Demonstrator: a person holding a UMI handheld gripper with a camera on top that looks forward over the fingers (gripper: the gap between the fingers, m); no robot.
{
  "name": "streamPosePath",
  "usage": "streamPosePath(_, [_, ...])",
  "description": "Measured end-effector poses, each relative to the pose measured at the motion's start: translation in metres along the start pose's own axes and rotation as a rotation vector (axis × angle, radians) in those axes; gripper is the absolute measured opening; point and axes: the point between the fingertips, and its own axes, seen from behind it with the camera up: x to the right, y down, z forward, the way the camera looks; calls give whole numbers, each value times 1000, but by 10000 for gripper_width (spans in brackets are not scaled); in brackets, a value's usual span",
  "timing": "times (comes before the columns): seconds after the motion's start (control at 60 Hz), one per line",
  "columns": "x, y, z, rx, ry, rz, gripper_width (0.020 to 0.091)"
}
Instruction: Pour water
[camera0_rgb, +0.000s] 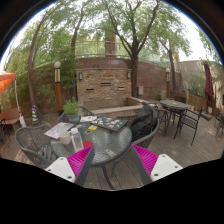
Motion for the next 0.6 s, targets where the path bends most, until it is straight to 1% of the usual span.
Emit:
streamPosePath(0.083, [8,2,-1,-8,35,4,809])
streamPosePath(0.167, [-18,7,-2,-12,58,10,809])
streamPosePath(0.283, [-47,13,6,-11,56,-22,809])
streamPosePath(0.433, [-94,31,43,-5,0,-21,808])
streamPosePath(0.6, [-162,64,123,30,-122,-8,806])
